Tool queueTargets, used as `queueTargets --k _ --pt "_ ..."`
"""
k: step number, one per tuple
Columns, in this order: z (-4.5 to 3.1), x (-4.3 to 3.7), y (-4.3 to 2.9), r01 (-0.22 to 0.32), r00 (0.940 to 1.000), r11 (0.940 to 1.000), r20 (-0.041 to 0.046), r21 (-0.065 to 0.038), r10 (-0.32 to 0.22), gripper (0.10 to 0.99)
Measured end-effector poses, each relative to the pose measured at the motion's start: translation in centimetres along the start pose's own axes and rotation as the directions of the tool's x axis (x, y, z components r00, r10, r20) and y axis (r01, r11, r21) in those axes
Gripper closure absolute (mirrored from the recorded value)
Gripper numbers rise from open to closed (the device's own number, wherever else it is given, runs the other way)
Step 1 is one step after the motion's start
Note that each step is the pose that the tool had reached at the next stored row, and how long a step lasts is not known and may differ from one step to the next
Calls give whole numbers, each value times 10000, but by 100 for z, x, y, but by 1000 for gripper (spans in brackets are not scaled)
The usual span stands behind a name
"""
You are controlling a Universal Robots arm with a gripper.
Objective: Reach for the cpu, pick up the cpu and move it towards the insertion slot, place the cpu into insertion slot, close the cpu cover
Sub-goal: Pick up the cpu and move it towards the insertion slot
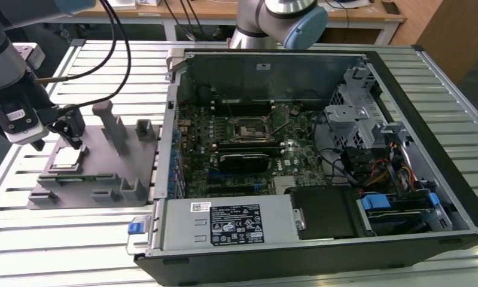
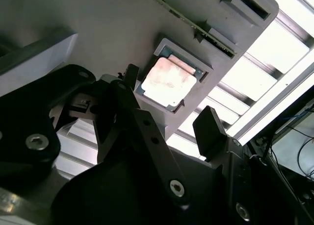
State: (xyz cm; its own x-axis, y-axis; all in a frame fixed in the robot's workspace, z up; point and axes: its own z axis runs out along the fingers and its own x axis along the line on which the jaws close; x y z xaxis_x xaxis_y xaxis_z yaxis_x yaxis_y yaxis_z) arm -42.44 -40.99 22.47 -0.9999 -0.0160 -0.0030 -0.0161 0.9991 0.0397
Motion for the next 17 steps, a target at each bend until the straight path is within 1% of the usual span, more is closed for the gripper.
queueTargets --k 5,9,17 --pt "66 8 -2 1 10000 10000 0 -1 -1 369" --pt "133 12 -5 0 10000 10000 2 -10 0 369" --pt "223 31 -8 44 10000 10000 -1 -24 -44 369"
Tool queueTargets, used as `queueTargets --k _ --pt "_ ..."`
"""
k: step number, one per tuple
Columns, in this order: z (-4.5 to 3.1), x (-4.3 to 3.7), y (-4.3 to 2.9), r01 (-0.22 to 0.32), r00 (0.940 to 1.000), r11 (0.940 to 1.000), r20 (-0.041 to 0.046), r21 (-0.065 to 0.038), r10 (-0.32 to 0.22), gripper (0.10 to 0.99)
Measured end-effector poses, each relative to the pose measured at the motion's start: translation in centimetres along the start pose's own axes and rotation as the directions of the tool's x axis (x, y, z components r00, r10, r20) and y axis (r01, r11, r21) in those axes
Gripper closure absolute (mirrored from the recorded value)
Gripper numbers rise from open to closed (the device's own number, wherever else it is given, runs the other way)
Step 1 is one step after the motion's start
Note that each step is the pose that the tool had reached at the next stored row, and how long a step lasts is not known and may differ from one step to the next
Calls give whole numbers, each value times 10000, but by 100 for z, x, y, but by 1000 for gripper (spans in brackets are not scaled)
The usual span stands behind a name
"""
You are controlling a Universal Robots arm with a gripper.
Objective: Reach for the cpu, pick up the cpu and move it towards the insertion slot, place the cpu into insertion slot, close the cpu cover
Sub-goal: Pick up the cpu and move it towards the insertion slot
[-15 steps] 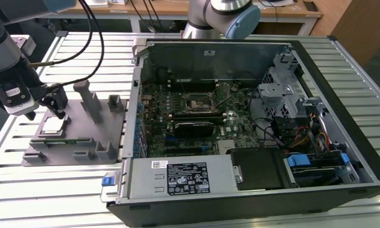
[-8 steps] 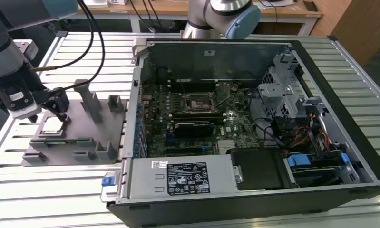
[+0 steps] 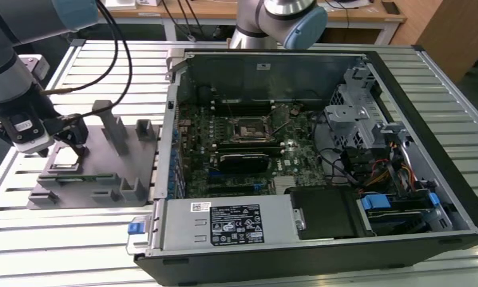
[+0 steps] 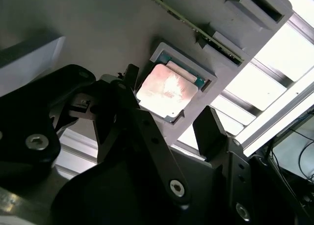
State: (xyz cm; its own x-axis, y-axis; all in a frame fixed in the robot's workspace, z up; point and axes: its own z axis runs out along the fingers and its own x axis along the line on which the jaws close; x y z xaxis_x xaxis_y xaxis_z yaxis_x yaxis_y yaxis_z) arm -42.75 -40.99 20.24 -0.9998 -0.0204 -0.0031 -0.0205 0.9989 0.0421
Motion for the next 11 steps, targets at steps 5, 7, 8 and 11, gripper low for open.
queueTargets --k 5,7,8,11 --pt "49 6 1 -1 10000 10000 2 -1 1 369" --pt "66 8 3 0 10000 10000 1 0 0 369" --pt "75 9 4 0 10000 10000 2 -1 0 369" --pt "100 11 11 0 10000 10000 1 0 0 369"
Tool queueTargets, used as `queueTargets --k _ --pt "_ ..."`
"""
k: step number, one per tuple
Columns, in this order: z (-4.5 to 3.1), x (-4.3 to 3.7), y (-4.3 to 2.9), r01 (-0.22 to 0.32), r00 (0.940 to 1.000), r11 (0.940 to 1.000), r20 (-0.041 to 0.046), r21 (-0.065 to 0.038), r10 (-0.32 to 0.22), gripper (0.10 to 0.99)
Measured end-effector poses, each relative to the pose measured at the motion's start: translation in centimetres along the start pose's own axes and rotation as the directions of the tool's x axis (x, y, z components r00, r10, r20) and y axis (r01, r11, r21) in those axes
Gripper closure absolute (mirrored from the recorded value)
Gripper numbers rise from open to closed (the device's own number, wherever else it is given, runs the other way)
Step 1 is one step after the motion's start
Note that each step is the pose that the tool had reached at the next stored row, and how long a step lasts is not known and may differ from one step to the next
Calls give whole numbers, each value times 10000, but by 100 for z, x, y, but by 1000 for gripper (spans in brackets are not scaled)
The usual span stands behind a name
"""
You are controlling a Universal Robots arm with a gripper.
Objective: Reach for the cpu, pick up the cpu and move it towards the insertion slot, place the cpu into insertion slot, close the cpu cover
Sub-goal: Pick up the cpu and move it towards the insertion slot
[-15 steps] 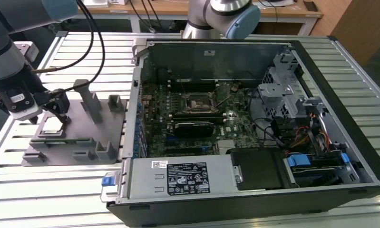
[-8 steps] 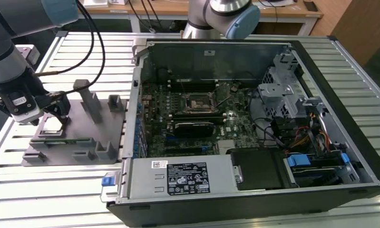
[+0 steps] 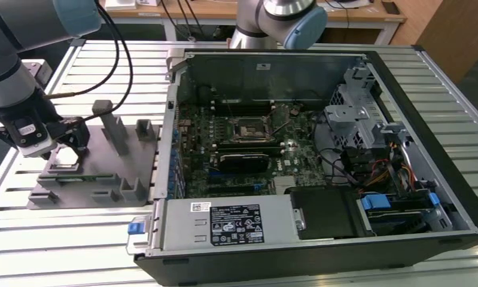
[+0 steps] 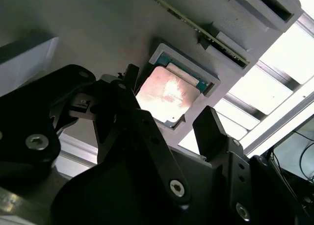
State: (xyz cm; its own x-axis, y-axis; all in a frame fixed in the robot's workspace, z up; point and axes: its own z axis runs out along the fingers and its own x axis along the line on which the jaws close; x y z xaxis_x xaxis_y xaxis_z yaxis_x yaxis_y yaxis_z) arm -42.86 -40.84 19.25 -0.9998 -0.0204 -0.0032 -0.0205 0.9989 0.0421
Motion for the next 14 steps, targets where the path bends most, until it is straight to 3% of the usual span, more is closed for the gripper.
queueTargets --k 6,9,14 --pt "38 7 9 0 10000 10000 -2 1 0 380" --pt "47 20 15 -2 10000 10000 0 -1 2 510" --pt "63 30 33 -3 10000 10000 -1 -1 3 510"
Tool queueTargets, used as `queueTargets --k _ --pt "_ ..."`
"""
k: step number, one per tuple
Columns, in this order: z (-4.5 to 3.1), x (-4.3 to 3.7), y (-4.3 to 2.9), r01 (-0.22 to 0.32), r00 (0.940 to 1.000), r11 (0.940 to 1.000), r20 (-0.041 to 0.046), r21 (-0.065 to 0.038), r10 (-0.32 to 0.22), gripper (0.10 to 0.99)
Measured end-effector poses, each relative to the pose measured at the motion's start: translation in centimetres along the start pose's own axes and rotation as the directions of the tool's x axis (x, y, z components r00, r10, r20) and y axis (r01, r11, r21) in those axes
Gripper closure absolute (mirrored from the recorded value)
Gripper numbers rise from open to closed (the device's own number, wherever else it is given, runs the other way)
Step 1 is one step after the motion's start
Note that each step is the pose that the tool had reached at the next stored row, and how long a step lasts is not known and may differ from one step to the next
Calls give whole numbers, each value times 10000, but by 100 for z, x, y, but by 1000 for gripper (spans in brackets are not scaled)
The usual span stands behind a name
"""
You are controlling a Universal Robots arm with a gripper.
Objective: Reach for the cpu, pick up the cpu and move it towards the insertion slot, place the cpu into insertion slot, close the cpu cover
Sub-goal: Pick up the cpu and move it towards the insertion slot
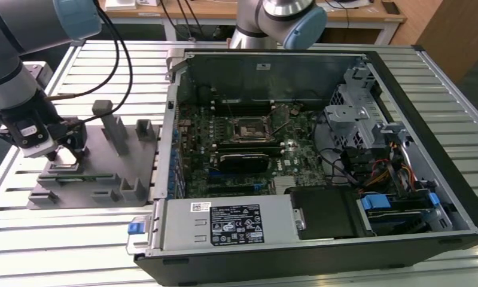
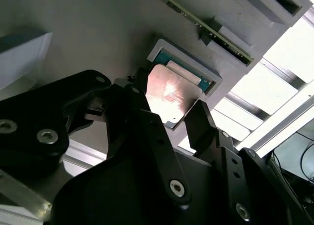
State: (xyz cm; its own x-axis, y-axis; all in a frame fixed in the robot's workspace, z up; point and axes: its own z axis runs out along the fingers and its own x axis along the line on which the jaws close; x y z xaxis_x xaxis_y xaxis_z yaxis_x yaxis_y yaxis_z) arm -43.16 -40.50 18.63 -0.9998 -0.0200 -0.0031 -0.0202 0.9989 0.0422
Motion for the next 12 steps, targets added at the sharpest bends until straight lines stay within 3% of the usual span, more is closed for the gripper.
queueTargets --k 12 --pt "10 0 3 0 10000 10000 4 -4 0 553"
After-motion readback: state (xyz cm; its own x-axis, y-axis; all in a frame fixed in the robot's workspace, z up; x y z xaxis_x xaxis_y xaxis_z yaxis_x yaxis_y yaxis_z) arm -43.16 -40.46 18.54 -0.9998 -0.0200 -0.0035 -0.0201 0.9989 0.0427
